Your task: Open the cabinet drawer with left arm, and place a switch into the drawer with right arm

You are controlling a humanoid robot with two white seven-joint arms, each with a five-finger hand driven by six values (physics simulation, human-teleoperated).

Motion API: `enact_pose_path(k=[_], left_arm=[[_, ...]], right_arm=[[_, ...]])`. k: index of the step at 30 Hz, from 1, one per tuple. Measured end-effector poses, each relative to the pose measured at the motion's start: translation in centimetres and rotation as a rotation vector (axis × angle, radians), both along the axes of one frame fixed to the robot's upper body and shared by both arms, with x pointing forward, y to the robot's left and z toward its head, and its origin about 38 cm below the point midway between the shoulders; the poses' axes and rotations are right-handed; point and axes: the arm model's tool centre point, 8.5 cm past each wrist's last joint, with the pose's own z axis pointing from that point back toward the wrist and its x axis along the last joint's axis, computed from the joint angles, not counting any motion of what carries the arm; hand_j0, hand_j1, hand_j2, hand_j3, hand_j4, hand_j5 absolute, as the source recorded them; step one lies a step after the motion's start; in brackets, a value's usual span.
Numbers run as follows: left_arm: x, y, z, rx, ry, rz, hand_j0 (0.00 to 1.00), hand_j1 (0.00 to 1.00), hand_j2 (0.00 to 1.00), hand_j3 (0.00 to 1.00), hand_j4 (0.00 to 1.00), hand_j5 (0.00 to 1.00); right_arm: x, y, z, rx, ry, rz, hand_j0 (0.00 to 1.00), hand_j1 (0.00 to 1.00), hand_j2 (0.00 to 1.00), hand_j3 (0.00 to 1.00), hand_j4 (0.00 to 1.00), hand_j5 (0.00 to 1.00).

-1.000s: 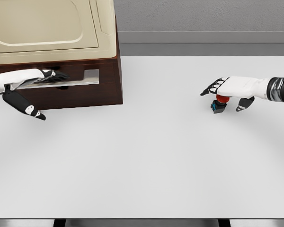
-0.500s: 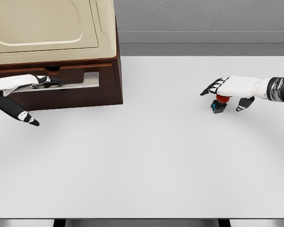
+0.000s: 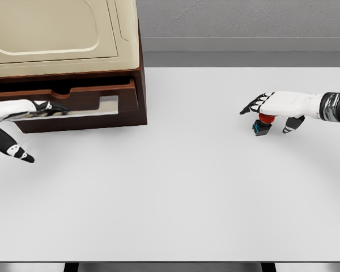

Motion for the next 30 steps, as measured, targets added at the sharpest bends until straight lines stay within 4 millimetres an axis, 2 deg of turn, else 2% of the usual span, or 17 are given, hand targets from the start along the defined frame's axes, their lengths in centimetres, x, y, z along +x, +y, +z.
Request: enact_pose_path(k=[2, 8, 18, 30], left_arm=[[-0.3, 0.3, 0.0, 0.006, -0.003, -0.013, 1.0, 1.0, 1.0, 1.0, 1.0, 1.0], [-1.2, 1.0, 0.1, 0.009, -0.008, -0.045, 1.0, 1.0, 1.0, 1.0, 1.0, 1.0], [-2.1, 1.6, 0.3, 0.016, 0.001, -0.092, 1.0, 1.0, 1.0, 1.0, 1.0, 1.0], [-3.3, 2.4, 1.0, -0.001, -0.011, -0.129, 1.0, 1.0, 1.0, 1.0, 1.0, 1.0]], right_arm=[[0.0, 0.0, 0.0, 0.0, 0.0, 0.0, 0.91, 0.91, 0.91, 0.91, 0.91, 0.91], [0.0, 0.0, 0.0, -0.001, 0.001, 0.001, 0.93, 0.93, 0.93, 0.93, 0.93, 0.93], [0.0, 0.0, 0.0, -0.002, 0.0, 0.001, 0.91, 0.91, 0.91, 0.91, 0.91, 0.91], [-0.1, 0.0, -0.1, -0.002, 0.002, 0.0, 0.82, 0.82, 0.82, 0.82, 0.82, 0.82]])
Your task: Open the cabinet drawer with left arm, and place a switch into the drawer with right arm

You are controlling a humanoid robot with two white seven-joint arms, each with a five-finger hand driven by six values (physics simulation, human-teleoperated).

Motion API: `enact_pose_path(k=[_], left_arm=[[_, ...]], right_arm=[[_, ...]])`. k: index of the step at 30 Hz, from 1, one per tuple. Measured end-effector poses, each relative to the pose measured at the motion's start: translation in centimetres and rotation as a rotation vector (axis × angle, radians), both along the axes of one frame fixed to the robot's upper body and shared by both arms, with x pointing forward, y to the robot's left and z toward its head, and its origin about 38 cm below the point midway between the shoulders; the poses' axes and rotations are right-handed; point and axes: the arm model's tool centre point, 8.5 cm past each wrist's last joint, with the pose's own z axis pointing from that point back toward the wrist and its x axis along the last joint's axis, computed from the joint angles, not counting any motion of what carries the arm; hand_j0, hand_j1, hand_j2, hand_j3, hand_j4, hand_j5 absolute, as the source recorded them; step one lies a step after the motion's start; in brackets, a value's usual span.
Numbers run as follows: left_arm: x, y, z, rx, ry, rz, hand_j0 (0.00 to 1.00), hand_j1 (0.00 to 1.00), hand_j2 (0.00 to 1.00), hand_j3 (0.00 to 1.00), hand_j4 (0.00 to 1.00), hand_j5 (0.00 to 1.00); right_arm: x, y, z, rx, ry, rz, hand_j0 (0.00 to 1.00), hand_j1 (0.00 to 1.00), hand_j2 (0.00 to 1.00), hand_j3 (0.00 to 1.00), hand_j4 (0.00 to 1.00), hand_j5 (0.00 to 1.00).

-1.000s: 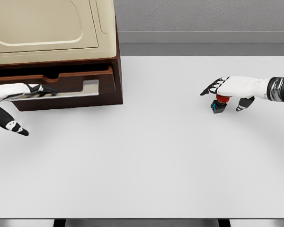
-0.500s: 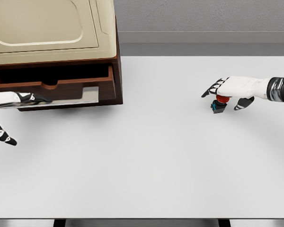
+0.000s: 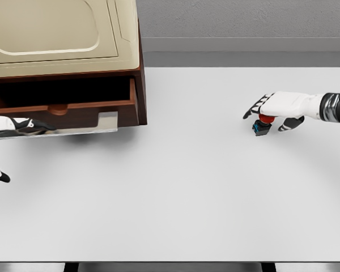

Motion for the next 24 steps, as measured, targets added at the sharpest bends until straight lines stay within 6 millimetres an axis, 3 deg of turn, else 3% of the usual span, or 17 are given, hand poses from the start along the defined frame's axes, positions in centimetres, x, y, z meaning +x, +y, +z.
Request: enact_pose_path(k=[8, 12, 15, 20, 24], left_arm=[[-0.3, 0.2, -0.1, -0.007, -0.003, -0.011, 1.0, 1.0, 1.0, 1.0, 1.0, 1.0], [-1.0, 0.4, -0.2, -0.014, -0.01, -0.045, 1.0, 1.0, 1.0, 1.0, 1.0, 1.0], [-1.0, 0.7, 2.5, -0.104, -0.062, -0.032, 1.0, 1.0, 1.0, 1.0, 1.0, 1.0], [-1.0, 0.4, 3.8, -0.178, -0.091, -0.045, 1.0, 1.0, 1.0, 1.0, 1.0, 1.0], [-0.7, 0.0, 4.6, -0.207, -0.113, -0.058, 1.0, 1.0, 1.0, 1.0, 1.0, 1.0]], right_arm=[[0.0, 0.0, 0.0, 0.0, 0.0, 0.0, 0.76, 0.76, 0.76, 0.76, 0.76, 0.76], [0.0, -0.1, 0.0, 0.0, 0.0, -0.001, 0.67, 0.67, 0.67, 0.67, 0.67, 0.67], [0.0, -0.1, 0.0, 0.0, 0.0, -0.001, 0.65, 0.65, 0.65, 0.65, 0.65, 0.65], [0.0, -0.1, 0.0, 0.0, 0.0, -0.001, 0.65, 0.65, 0.65, 0.65, 0.65, 0.65], [0.0, -0.1, 0.1, 0.012, 0.0, -0.009, 0.6, 0.6, 0.6, 0.6, 0.6, 0.6]])
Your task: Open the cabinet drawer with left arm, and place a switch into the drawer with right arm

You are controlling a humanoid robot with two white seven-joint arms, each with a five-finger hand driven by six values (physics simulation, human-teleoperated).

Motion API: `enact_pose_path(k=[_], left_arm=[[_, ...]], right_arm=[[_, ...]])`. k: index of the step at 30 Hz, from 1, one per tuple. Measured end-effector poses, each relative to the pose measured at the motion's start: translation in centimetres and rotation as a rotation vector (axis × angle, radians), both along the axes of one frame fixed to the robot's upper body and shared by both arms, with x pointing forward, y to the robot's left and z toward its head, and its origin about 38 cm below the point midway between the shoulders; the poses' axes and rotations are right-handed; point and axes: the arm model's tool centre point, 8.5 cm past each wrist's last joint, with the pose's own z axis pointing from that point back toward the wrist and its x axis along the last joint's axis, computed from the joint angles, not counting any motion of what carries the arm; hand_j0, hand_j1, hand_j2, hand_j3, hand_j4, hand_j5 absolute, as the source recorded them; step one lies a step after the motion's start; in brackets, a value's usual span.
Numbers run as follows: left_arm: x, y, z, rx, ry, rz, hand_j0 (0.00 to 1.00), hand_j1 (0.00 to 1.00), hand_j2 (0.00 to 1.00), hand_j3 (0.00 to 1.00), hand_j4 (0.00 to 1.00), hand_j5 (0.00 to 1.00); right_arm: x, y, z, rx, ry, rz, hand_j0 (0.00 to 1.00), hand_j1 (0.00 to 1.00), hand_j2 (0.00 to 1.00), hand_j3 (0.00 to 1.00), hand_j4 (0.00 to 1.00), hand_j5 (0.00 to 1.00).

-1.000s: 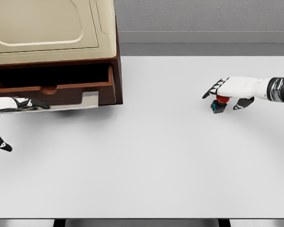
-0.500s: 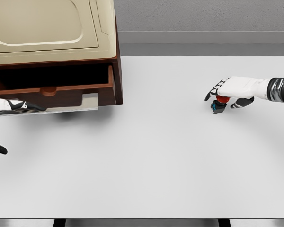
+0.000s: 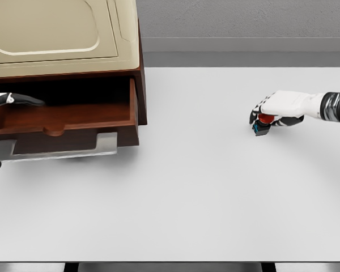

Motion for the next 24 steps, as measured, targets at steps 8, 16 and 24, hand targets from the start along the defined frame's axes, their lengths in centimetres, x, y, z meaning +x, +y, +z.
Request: enact_pose_path(k=[8, 16, 24], left_arm=[[1.4, -3.2, -0.2, -0.039, -0.047, -0.108, 1.0, 1.0, 1.0, 1.0, 1.0, 1.0], [0.6, -1.7, -0.6, 0.161, -0.106, -0.112, 1.0, 1.0, 1.0, 1.0, 1.0, 1.0], [0.0, -0.2, 0.9, 0.211, -0.142, -0.074, 1.0, 1.0, 1.0, 1.0, 1.0, 1.0]], right_arm=[[0.0, 0.0, 0.0, -0.001, 0.0, 0.002, 0.54, 0.54, 0.54, 0.54, 0.54, 0.54], [-0.1, 0.0, -0.1, 0.0, 0.003, 0.004, 0.41, 0.41, 0.41, 0.41, 0.41, 0.41], [0.0, 0.2, 0.4, 0.056, 0.005, 0.001, 0.35, 0.35, 0.35, 0.35, 0.35, 0.35]])
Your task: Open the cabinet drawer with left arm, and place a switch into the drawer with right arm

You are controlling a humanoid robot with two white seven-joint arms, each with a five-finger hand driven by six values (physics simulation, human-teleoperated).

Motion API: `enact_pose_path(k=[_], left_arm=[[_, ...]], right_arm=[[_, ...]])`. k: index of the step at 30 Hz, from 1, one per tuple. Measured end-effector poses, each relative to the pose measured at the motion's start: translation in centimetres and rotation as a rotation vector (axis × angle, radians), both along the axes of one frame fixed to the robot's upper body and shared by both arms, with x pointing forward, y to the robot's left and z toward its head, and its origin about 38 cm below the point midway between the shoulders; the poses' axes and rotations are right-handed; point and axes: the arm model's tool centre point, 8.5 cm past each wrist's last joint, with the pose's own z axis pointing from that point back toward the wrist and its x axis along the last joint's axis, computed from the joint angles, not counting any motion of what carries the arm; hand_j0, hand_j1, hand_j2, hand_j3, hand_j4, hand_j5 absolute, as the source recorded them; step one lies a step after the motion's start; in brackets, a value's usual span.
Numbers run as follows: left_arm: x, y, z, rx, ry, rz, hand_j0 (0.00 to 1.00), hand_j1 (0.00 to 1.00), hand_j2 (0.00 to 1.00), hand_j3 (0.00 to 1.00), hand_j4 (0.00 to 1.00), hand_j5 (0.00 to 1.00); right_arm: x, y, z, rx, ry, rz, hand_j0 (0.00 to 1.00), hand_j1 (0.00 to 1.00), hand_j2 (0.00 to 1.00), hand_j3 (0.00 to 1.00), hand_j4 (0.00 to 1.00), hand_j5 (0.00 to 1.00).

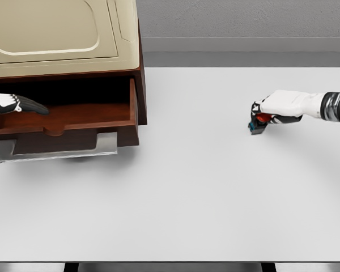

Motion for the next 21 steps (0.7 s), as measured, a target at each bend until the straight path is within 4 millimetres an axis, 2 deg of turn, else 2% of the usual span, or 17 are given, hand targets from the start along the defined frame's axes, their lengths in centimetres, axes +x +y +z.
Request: enact_pose_path(k=[11, 16, 21], left_arm=[[-2.6, 4.2, 1.3, 0.101, 0.006, 0.124, 1.0, 1.0, 1.0, 1.0, 1.0, 1.0], [-2.9, 4.6, 1.3, 0.11, 0.01, 0.135, 1.0, 1.0, 1.0, 1.0, 1.0, 1.0], [-2.4, 4.1, 1.2, 0.096, 0.005, 0.118, 1.0, 1.0, 1.0, 1.0, 1.0, 1.0]], right_arm=[[0.5, 0.8, 2.2, 0.151, -0.021, -0.002, 0.29, 0.29, 0.29, 0.29, 0.29, 0.29], [1.0, 2.1, 3.6, 0.246, -0.036, 0.016, 0.29, 0.29, 0.29, 0.29, 0.29, 0.29], [1.6, 4.3, 5.6, 0.33, -0.06, 0.06, 0.29, 0.29, 0.29, 0.29, 0.29, 0.29]])
